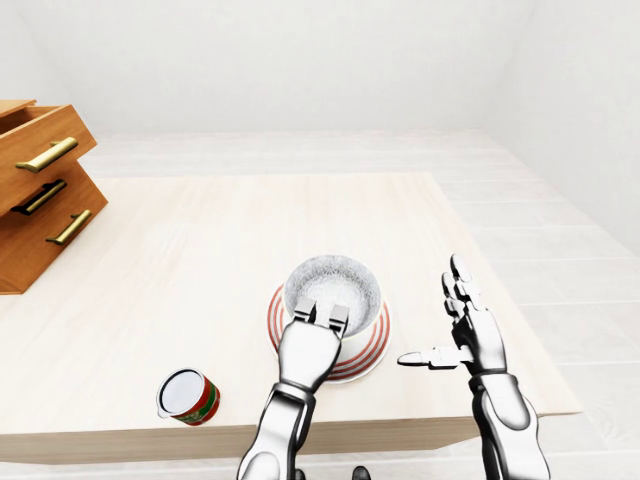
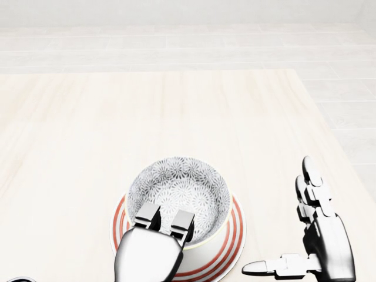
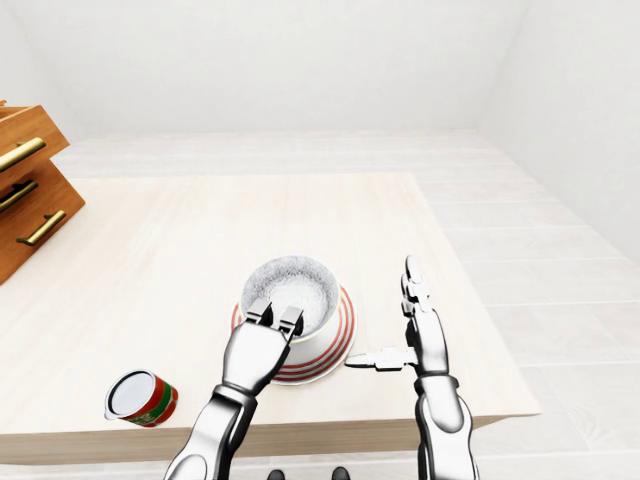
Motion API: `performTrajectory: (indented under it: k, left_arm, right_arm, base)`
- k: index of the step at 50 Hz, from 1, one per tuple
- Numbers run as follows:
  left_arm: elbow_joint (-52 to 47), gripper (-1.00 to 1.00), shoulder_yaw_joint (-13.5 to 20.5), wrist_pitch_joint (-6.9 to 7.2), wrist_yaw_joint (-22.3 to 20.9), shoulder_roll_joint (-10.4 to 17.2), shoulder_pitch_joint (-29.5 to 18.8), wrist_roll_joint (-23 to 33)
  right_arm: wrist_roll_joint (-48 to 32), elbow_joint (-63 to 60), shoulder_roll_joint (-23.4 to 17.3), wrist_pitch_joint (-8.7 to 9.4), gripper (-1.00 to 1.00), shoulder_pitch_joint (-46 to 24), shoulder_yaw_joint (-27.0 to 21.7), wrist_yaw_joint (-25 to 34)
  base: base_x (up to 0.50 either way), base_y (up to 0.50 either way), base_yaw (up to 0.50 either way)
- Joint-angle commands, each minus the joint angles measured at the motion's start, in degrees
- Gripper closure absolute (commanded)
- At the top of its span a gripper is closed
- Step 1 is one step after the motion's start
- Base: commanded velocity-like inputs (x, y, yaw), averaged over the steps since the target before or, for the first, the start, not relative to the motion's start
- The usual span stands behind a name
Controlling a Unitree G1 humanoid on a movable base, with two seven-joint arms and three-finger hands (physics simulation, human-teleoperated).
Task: Put the bowl on the plate.
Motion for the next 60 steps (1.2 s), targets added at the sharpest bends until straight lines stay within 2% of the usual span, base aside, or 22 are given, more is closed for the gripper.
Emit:
performTrajectory:
  k: [1,18,34,42,60]
  left_arm:
    - [0.32,1.00,0.02,0.00,1.50,0.07,-0.25,2.98]
    - [4.70,1.00,4.60,0.00,0.30,-1.38,-5.65,0.36]
    - [9.93,1.00,7.36,0.00,0.75,-2.59,-9.08,-0.79]
    - [9.61,1.00,6.85,0.00,0.16,-2.85,-8.23,-0.84]
    - [11.18,1.00,4.82,0.00,2.50,-3.06,-6.86,0.35]
  right_arm:
    - [-0.24,-0.44,0.10,0.00,-1.00,0.22,-0.01,0.03]
    - [-0.42,0.83,0.06,0.00,-1.00,-0.02,0.21,-0.17]
    - [-0.15,2.03,-0.24,0.00,-1.00,-0.69,0.01,-0.22]
    - [-0.17,2.66,-0.29,0.00,-1.00,-0.99,0.03,-0.27]
    - [0.18,2.86,-0.41,0.00,-1.00,-0.93,-0.22,-0.20]
  base:
    - [0.00,0.00,0.00]
    - [0.00,0.00,0.00]
    - [0.00,0.00,0.00]
    - [0.00,0.00,0.00]
    - [0.00,0.00,0.00]
